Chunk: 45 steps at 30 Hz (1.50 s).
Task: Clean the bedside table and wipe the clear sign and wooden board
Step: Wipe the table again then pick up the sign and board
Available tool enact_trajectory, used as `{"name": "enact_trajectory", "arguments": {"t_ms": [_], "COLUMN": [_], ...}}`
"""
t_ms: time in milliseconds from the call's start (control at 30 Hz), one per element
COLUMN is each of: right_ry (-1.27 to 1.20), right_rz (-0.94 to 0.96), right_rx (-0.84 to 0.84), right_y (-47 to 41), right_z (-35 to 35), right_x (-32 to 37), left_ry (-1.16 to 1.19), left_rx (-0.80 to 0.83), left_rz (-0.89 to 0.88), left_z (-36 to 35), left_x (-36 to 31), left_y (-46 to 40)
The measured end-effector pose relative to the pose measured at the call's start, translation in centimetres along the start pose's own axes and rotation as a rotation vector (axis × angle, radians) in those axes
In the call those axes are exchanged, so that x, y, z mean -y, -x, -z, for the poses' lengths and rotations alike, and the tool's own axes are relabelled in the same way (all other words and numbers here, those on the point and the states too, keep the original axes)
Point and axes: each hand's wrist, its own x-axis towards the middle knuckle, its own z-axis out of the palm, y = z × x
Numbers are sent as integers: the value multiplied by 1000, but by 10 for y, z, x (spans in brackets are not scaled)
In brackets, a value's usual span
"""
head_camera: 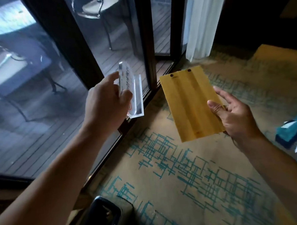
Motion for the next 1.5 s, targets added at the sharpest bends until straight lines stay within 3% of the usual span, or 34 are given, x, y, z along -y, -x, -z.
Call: {"name": "enact_trajectory", "arguments": {"t_ms": [367,500,767,967,1333,1500], "right_ry": [115,170,35,1,-47,-55], "right_rz": [111,173,181,193,208,165], "right_rx": [-66,-39,9,126,382,502], "right_y": [20,31,41,55,109,138], "right_z": [69,92,93,46,-101,-160], "right_x": [170,219,284,301,321,314], "left_ry": [63,53,13,52,125,364], "left_rx": [-67,-68,-75,-118,-386,-451], "left_rz": [-125,-113,-187,-76,179,337], "left_z": [103,130,181,233,335,367], "left_x": [-148,-176,-214,-195,-84,-53], "left_y": [-25,-12,25,55,137,181]}}
